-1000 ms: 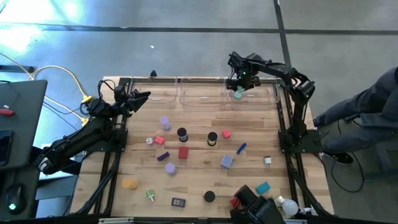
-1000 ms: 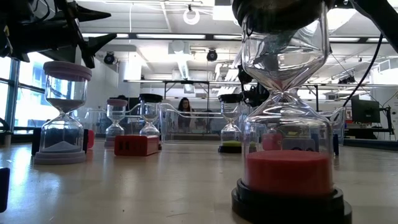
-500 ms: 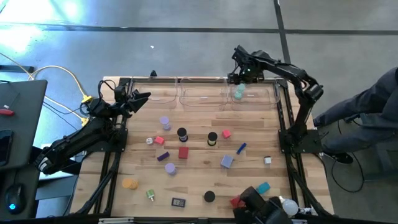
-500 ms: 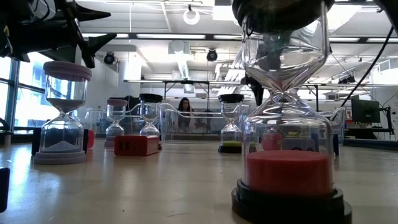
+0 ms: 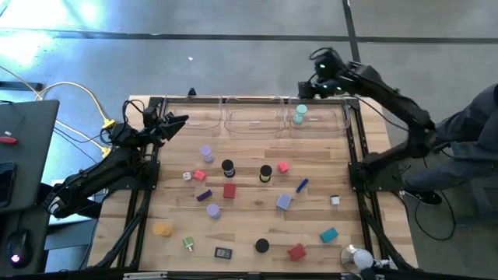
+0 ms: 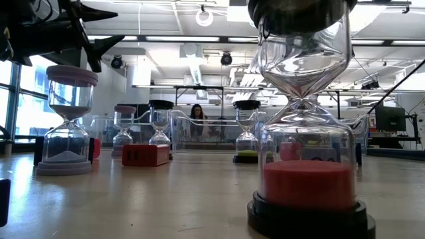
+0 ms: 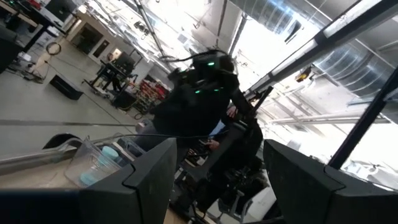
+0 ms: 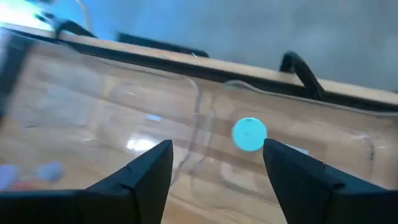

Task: Pick & Place Office items
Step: Put the left pink charger adapter into the left transparent bin

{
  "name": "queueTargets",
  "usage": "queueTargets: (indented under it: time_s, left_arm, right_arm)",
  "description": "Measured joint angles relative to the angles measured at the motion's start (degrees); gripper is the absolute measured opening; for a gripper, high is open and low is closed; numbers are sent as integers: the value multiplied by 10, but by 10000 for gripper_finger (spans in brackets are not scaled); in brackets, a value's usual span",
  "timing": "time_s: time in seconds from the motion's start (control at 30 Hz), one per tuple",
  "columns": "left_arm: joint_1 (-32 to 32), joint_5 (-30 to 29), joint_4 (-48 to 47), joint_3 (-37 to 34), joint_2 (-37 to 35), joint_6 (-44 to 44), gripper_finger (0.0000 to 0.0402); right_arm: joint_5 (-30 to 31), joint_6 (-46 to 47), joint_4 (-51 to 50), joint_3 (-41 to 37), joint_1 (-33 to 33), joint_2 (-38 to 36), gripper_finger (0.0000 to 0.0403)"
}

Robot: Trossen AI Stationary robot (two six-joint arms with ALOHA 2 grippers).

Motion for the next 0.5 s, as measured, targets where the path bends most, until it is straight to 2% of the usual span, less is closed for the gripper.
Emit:
queueTargets:
  time_s: [0.27,0.5]
  left_arm:
    - [0,5,4,0,0,-26,234]
    - [0,28,3,0,0,-35,234]
  right_arm:
    - [25,80,-4,0,66,-140,239]
    - [24,152,-25,0,183,-201,239]
